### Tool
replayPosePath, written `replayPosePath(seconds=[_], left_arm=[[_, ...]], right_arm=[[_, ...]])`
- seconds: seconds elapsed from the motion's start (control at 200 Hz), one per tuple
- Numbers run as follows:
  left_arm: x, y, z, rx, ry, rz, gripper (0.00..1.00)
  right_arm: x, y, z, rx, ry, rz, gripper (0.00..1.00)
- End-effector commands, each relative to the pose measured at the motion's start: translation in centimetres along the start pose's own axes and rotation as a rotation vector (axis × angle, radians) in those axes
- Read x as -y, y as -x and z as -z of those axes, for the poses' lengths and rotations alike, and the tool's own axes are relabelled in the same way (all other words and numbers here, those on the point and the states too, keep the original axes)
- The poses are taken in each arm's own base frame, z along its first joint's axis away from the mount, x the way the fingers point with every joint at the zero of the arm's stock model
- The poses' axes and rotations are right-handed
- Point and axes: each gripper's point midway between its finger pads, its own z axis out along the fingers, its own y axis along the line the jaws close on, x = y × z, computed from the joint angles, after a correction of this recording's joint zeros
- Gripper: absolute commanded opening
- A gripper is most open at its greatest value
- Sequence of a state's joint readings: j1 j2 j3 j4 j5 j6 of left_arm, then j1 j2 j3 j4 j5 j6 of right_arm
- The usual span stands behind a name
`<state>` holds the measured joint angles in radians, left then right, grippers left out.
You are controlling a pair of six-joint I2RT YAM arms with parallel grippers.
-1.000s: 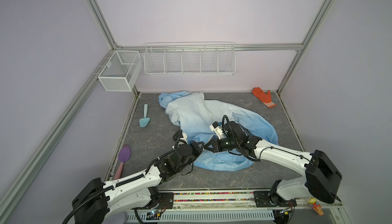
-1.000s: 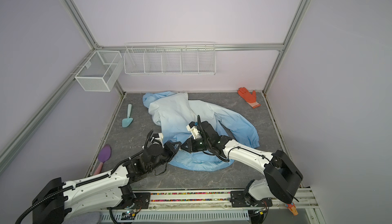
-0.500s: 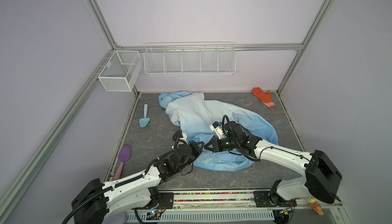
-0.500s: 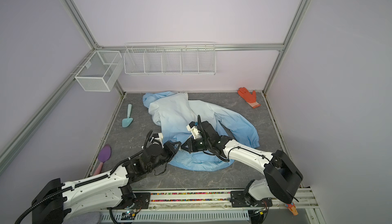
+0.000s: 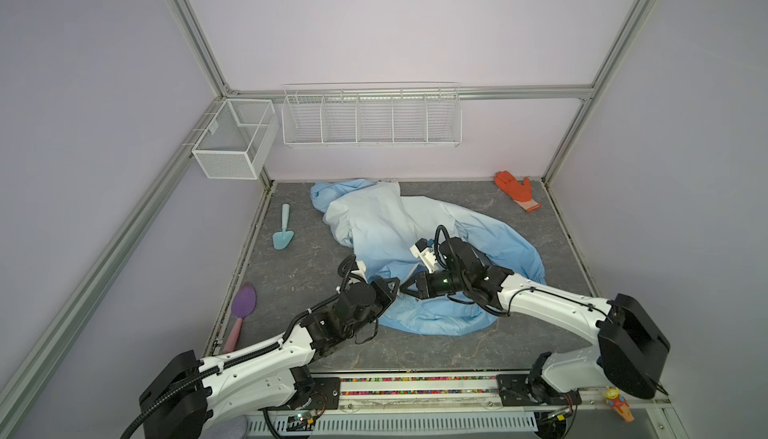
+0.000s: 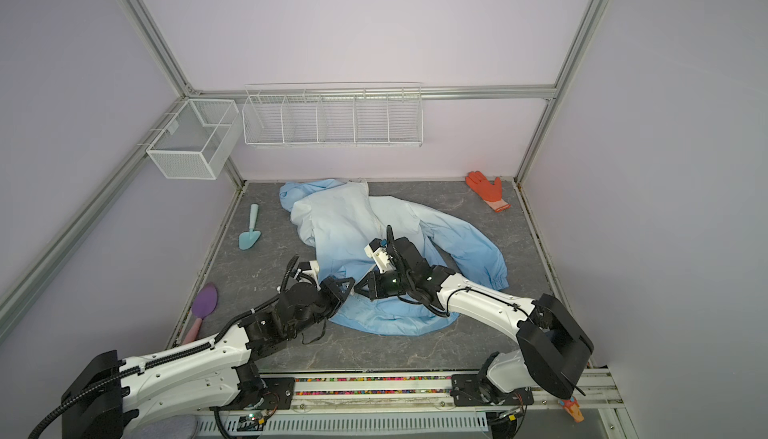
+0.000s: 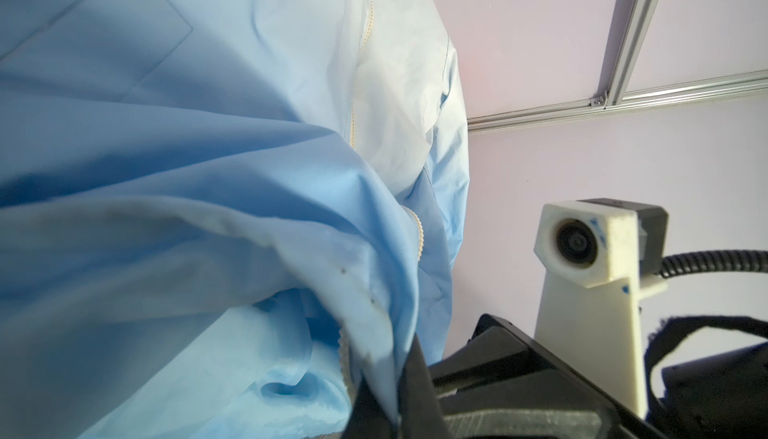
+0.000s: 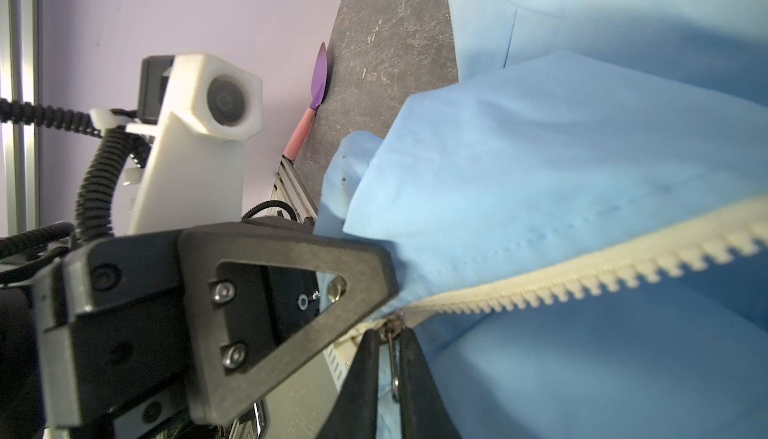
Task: Zip up the jacket
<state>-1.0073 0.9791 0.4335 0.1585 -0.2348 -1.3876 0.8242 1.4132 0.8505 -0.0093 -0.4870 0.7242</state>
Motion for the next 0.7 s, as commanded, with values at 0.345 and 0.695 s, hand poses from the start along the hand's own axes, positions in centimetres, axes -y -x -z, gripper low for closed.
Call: replayPosePath(seconds=[0.345,0.695], left_arm=[[1.37,0.37,0.43,0.01,-0.051,0.021,0.0],[1.35,0.29,0.35,0.007,-0.052,0.024,0.0]], right_arm=[[1.62,-1.08,-0.48,-0.038,-0.031,0.01,0.16],[1.92,-1.66,-0.5,-0.048,-0.041,0.027,0.17]])
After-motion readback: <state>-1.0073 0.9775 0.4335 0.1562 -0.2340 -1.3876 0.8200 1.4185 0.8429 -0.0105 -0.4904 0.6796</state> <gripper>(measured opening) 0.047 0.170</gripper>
